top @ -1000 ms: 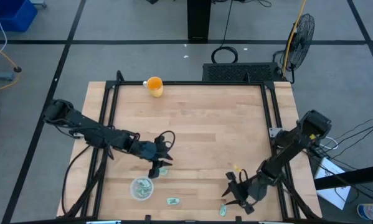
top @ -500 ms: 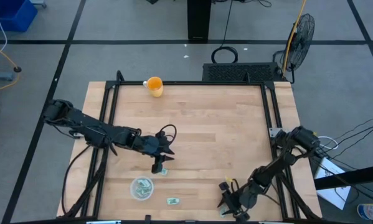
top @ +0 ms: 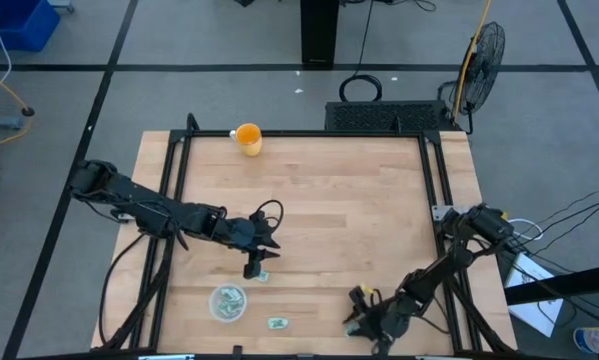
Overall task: Pick and place Stevia / Truvia into bins
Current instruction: Put the stevia packet into the transparent container
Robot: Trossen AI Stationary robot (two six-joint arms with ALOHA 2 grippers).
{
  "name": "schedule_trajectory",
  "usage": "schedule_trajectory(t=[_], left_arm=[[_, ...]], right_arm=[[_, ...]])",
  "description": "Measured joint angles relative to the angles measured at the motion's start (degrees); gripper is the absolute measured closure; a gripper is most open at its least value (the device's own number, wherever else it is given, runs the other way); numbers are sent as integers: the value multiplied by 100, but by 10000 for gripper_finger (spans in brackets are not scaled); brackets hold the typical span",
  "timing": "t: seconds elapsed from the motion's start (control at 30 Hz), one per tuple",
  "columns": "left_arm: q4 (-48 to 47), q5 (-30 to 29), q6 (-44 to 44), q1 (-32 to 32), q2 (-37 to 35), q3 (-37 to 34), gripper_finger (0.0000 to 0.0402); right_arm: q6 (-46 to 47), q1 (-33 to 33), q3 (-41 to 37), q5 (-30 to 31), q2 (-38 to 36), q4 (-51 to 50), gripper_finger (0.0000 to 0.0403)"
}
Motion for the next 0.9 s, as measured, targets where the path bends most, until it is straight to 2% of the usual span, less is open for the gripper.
schedule_trajectory(t=[0.2,0.53,0.7,0.9], left_arm=[[-2,0,2,0,2,0,286],[-1,-4,7,0,2,0,286],[80,-7,11,0,2,-2,286],[368,-7,-225,-44,2,-4,286]], right_arm=[[304,-398,-10,158,7,-44,259],[38,-1239,-13,-924,9,-44,302],[-378,-1577,-15,-1185,13,169,334],[-1248,-2042,-37,-1162,-251,358,381]])
